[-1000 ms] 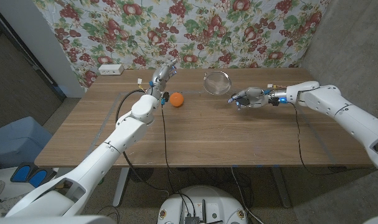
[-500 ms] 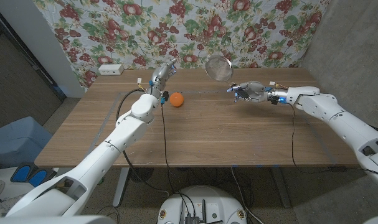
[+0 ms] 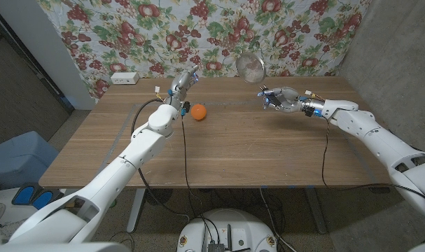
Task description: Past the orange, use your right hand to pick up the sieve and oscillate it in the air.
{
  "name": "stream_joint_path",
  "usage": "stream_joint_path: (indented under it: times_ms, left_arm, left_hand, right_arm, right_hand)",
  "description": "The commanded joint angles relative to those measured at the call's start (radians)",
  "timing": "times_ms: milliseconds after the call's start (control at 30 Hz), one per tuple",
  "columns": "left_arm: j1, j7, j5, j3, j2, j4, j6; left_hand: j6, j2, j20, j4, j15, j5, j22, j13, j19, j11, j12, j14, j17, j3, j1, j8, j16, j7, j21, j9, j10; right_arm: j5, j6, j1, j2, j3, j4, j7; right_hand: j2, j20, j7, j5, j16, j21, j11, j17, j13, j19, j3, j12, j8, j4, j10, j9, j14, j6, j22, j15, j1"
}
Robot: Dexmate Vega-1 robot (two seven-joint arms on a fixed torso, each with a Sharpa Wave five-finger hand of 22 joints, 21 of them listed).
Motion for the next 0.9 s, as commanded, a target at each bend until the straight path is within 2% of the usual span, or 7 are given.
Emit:
stream_joint_path:
  times_ms: [33, 100, 200, 300, 500, 667, 900]
  left_arm:
    - [-0.003, 0.005, -0.002, 0.0, -0.002, 0.004, 0.008]
    - [-0.003, 0.006, -0.002, 0.0, -0.002, 0.005, 0.008]
    - [-0.004, 0.006, -0.002, 0.001, -0.003, 0.005, 0.012]
    - [-0.007, 0.006, -0.003, 0.002, -0.004, 0.008, 0.014]
    - [-0.011, 0.009, -0.001, 0.005, -0.008, 0.012, 0.015]
    - [-0.011, 0.01, 0.0, 0.006, -0.01, 0.014, 0.013]
    - [-0.011, 0.012, 0.001, 0.007, -0.012, 0.014, 0.012]
  left_hand:
    - [0.002, 0.0, -0.001, -0.001, 0.003, 0.0, 0.001, 0.003, 0.001, 0.004, -0.003, 0.0, 0.002, 0.005, -0.006, -0.002, 0.003, 0.004, 0.003, 0.0, 0.003]
    - [0.002, 0.0, -0.001, -0.001, 0.004, 0.0, 0.001, 0.003, 0.001, 0.005, -0.003, 0.0, 0.002, 0.006, -0.006, -0.002, 0.003, 0.004, 0.003, 0.0, 0.002]
    - [0.003, 0.0, -0.001, -0.001, 0.003, 0.0, 0.001, 0.003, 0.001, 0.006, -0.003, -0.001, 0.002, 0.007, -0.008, -0.001, 0.003, 0.004, 0.003, 0.0, 0.003]
    - [0.002, -0.001, 0.0, -0.001, 0.004, 0.0, 0.001, 0.003, 0.0, 0.006, -0.003, -0.001, 0.002, 0.008, -0.009, -0.002, 0.003, 0.004, 0.003, 0.0, 0.003]
    - [0.003, -0.001, 0.0, -0.001, 0.003, 0.0, 0.001, 0.003, 0.0, 0.007, -0.003, 0.0, 0.002, 0.009, -0.011, -0.001, 0.003, 0.005, 0.003, 0.0, 0.002]
    - [0.003, -0.001, 0.0, -0.001, 0.003, 0.0, 0.001, 0.003, 0.0, 0.005, -0.004, -0.001, 0.002, 0.011, -0.013, -0.001, 0.003, 0.005, 0.003, 0.0, 0.001]
    - [0.002, -0.001, 0.0, -0.001, 0.003, 0.0, 0.001, 0.003, -0.001, 0.005, -0.003, -0.002, 0.002, 0.013, -0.015, -0.002, 0.002, 0.005, 0.003, 0.0, 0.001]
  right_arm:
    - [-0.072, -0.119, 0.01, -0.05, -0.033, -0.082, -0.125]
    - [-0.102, -0.162, 0.024, -0.07, -0.058, -0.105, -0.148]
    - [-0.133, -0.187, 0.057, -0.07, -0.092, -0.087, -0.129]
    - [-0.16, -0.208, 0.084, -0.07, -0.119, -0.075, -0.119]
    - [-0.224, -0.259, 0.147, -0.07, -0.183, -0.046, -0.077]
    - [-0.315, -0.312, 0.232, -0.055, -0.275, 0.014, 0.0]
    - [-0.344, -0.349, 0.246, -0.06, -0.293, 0.007, -0.004]
  right_hand:
    - [0.019, -0.159, 0.02, 0.006, -0.003, 0.002, 0.008, 0.004, -0.004, 0.0, -0.003, -0.001, 0.01, -0.003, 0.023, 0.002, 0.064, 0.014, 0.006, -0.064, 0.01]
    - [0.022, -0.158, 0.03, 0.005, -0.002, 0.006, 0.008, 0.005, -0.01, 0.005, -0.004, -0.004, 0.011, -0.006, 0.032, 0.001, 0.074, 0.017, 0.007, -0.065, 0.015]
    - [0.024, -0.158, 0.042, 0.004, -0.002, 0.011, 0.013, 0.003, -0.012, 0.011, -0.004, -0.005, 0.012, -0.012, 0.037, 0.0, 0.083, 0.019, 0.008, -0.065, 0.022]
    - [0.026, -0.157, 0.059, 0.001, -0.004, 0.024, 0.031, -0.003, -0.023, 0.025, -0.004, -0.018, 0.013, -0.022, 0.038, -0.002, 0.1, 0.024, 0.011, -0.065, 0.038]
    - [0.027, -0.157, 0.101, -0.007, 0.008, 0.052, 0.05, 0.001, -0.03, 0.064, 0.0, -0.027, 0.012, -0.039, 0.063, -0.007, 0.151, 0.028, 0.011, -0.064, 0.073]
    - [0.024, -0.155, 0.108, -0.01, 0.016, 0.057, 0.058, 0.015, -0.021, 0.072, 0.003, -0.028, 0.011, -0.041, 0.07, -0.01, 0.165, 0.031, 0.008, -0.062, 0.085]
    - [0.021, -0.153, 0.112, -0.013, 0.017, 0.058, 0.06, 0.022, -0.018, 0.075, 0.006, -0.03, 0.01, -0.04, 0.075, -0.012, 0.168, 0.032, 0.005, -0.063, 0.091]
